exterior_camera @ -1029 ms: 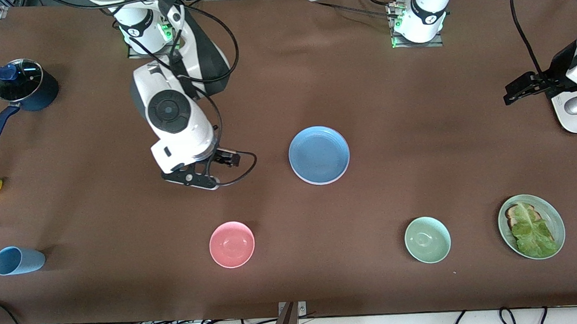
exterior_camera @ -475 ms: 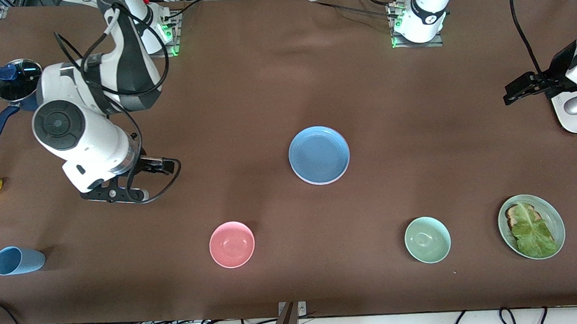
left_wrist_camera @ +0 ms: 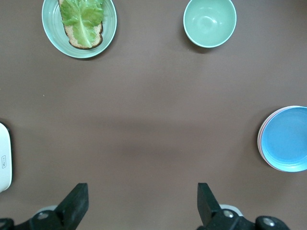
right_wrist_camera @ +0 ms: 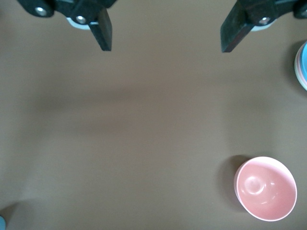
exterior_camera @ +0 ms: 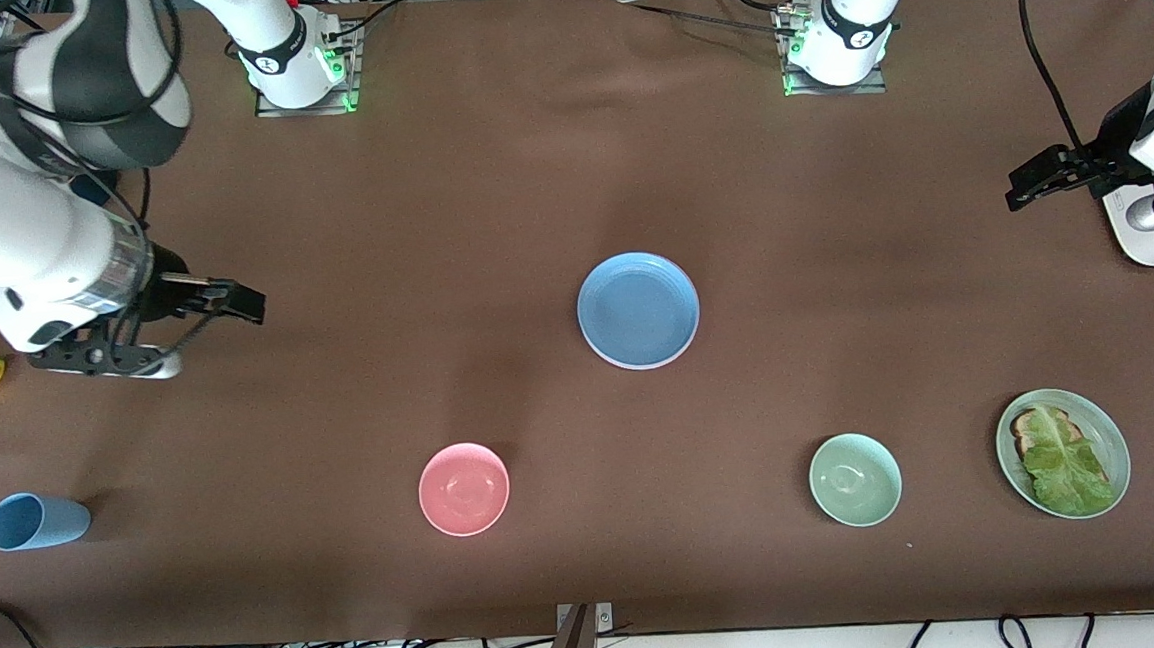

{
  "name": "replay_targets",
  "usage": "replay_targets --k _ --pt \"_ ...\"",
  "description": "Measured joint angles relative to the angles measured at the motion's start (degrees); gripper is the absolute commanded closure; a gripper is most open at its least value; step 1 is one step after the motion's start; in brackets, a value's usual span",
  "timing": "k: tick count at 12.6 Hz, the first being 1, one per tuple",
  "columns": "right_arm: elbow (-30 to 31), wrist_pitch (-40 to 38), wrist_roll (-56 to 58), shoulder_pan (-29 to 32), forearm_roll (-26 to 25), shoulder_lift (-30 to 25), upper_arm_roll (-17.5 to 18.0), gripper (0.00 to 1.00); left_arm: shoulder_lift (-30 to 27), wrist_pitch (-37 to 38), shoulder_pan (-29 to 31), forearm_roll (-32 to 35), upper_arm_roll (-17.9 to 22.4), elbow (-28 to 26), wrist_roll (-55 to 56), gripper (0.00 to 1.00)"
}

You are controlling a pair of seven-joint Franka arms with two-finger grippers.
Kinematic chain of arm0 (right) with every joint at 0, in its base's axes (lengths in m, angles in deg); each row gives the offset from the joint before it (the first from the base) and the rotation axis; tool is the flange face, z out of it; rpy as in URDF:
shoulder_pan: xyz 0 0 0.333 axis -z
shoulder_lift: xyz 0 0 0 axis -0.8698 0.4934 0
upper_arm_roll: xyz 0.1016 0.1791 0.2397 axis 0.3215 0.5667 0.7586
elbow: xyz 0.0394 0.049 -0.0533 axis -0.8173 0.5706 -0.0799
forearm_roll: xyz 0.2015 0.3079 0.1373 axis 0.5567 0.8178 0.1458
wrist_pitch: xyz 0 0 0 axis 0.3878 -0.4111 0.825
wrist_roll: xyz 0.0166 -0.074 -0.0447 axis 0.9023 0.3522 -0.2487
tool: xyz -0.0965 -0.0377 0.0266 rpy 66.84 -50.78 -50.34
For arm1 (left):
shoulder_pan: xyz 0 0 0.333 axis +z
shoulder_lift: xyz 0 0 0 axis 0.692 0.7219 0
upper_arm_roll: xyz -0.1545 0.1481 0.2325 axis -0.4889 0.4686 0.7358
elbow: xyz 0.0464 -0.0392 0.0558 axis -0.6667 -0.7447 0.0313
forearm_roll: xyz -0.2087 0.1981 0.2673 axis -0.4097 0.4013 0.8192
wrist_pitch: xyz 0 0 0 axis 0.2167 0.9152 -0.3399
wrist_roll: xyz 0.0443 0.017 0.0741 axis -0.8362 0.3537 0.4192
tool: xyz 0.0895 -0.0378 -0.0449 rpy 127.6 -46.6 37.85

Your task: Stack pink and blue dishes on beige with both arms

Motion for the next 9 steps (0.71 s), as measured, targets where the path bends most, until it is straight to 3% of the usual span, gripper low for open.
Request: replay_targets --k 2,4,6,9 --pt "3.1 0.01 2.36 9.58 -2.81 -3.79 8.37 0.0 0.05 0.0 0.0 0.0 -0.02 0.0 0.0 0.0" --pt "5.52 0.96 2.57 15.32 -5.05 -5.9 15.72 0.0 0.1 -0.01 0.0 0.0 -0.03 0.0 0.0 0.0" --pt "8.36 3.51 2.57 16.37 -5.52 -7.32 18.01 0.0 0.11 -0.01 0.0 0.0 -0.03 0.0 0.0 0.0" --pt "9.77 4.16 2.57 16.45 -5.64 -8.61 18.28 0.0 0.14 -0.01 0.0 0.0 -0.03 0.0 0.0 0.0"
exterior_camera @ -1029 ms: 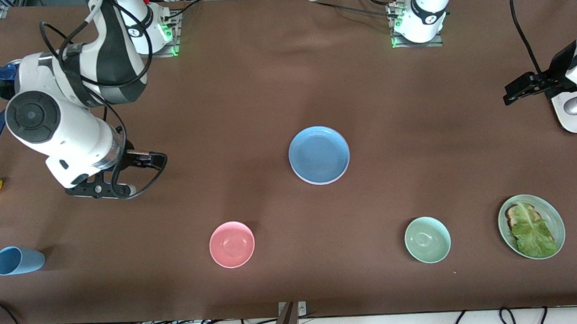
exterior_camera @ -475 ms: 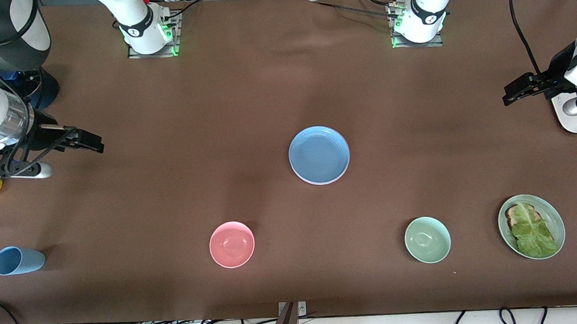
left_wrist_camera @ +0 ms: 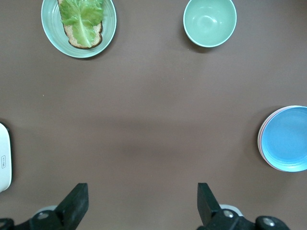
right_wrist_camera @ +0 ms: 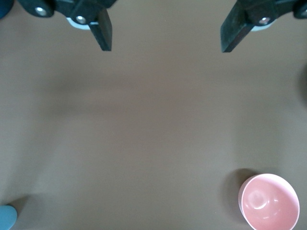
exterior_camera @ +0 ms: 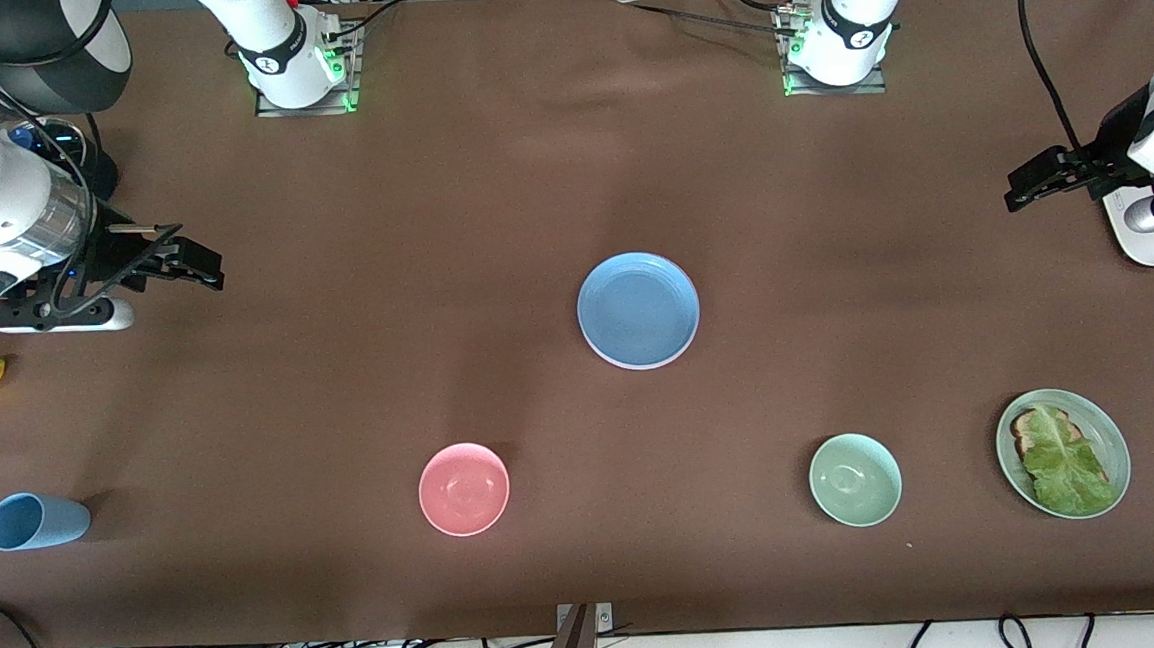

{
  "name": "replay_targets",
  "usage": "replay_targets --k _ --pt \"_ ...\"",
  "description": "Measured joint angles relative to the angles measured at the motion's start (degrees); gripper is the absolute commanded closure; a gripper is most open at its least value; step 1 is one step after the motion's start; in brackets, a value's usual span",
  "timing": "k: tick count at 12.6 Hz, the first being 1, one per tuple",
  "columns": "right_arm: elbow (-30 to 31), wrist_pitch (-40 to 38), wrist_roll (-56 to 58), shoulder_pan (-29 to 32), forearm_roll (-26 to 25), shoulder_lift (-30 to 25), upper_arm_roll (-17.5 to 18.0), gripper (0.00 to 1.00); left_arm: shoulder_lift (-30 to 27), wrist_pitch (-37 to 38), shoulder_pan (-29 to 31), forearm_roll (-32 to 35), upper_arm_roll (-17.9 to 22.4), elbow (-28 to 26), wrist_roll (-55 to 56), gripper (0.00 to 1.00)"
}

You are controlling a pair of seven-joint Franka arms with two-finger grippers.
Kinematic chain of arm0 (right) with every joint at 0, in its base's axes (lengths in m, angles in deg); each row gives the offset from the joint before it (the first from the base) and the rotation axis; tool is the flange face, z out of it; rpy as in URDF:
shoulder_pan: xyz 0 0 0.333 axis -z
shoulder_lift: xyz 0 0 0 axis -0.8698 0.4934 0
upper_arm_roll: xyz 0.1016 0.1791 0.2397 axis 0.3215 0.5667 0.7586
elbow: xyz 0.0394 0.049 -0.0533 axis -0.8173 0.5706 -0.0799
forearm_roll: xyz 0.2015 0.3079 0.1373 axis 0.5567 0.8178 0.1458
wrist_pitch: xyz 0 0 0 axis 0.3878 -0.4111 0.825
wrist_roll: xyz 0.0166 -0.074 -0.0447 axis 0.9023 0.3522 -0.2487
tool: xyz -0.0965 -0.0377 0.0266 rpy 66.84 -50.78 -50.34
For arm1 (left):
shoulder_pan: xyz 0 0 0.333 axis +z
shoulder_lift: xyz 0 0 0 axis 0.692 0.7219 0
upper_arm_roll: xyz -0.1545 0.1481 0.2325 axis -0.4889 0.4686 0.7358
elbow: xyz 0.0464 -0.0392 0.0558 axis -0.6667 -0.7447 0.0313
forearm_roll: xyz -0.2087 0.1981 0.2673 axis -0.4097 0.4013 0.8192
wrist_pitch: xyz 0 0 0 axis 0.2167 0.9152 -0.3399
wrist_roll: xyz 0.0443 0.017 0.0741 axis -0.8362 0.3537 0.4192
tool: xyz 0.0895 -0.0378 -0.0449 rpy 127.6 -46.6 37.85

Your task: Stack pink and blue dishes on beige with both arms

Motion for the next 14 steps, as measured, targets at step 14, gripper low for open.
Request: replay_targets --k 14 --pt "-2.77 -4.85 0.06 0.74 -1.22 -1.31 -0.15 0.0 0.01 -0.01 -0.01 0.0 -0.03 0.0 0.0 0.0"
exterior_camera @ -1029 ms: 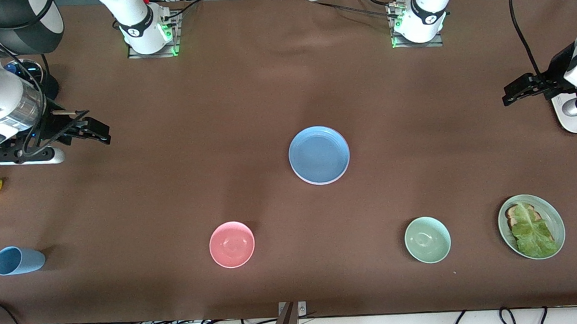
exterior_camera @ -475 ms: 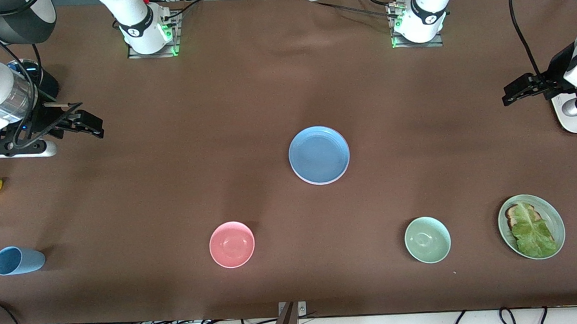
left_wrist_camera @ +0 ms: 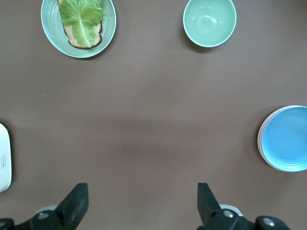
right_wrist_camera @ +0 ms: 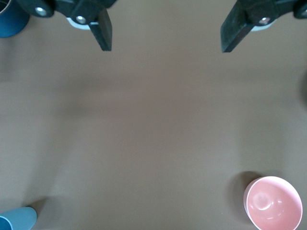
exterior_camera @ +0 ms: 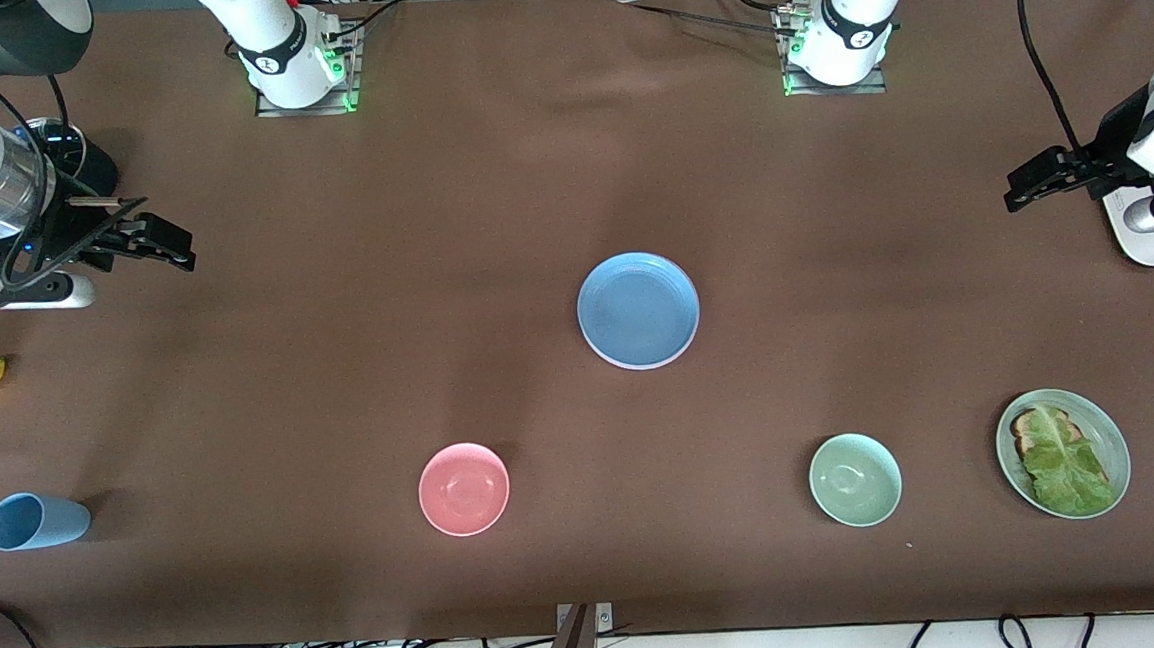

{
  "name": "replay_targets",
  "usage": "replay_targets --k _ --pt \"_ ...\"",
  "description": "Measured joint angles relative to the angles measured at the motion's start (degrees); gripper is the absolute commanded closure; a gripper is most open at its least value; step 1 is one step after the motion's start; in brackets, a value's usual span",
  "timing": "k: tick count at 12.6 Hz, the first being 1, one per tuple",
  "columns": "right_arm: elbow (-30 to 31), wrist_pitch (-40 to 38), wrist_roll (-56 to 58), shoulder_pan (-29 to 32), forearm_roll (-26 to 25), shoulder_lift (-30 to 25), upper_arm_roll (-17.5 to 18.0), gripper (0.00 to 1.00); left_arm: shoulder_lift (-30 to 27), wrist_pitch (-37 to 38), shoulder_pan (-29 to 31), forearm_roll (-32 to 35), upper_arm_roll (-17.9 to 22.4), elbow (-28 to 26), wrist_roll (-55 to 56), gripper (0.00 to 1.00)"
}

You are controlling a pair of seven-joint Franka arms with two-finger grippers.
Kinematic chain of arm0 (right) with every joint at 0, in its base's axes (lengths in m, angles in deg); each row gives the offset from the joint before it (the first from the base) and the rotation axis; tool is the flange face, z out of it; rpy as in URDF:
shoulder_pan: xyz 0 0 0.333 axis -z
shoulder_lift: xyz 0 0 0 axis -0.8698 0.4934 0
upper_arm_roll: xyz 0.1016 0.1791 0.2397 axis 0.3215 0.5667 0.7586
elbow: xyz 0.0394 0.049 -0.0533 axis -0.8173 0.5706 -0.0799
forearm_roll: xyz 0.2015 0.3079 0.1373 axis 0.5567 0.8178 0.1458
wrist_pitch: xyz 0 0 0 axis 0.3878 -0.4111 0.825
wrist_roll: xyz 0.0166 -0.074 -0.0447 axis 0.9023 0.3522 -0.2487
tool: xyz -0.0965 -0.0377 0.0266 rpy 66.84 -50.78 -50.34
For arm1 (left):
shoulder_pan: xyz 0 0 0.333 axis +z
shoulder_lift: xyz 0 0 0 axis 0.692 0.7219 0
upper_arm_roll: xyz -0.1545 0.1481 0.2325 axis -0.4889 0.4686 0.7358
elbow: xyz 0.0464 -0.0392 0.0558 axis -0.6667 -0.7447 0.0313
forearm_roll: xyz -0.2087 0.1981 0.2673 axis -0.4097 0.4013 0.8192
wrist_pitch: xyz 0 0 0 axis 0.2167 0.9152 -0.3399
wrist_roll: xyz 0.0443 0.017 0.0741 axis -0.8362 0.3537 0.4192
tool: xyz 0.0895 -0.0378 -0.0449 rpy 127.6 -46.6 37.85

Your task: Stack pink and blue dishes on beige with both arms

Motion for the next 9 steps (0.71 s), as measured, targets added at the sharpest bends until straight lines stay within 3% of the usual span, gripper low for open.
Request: replay_targets --k 9 --pt "-0.73 -1.25 0.0 0.03 -0.02 0.0 0.01 0.0 0.0 0.0 0.0 0.0 0.0 0.0 0.0 0.0"
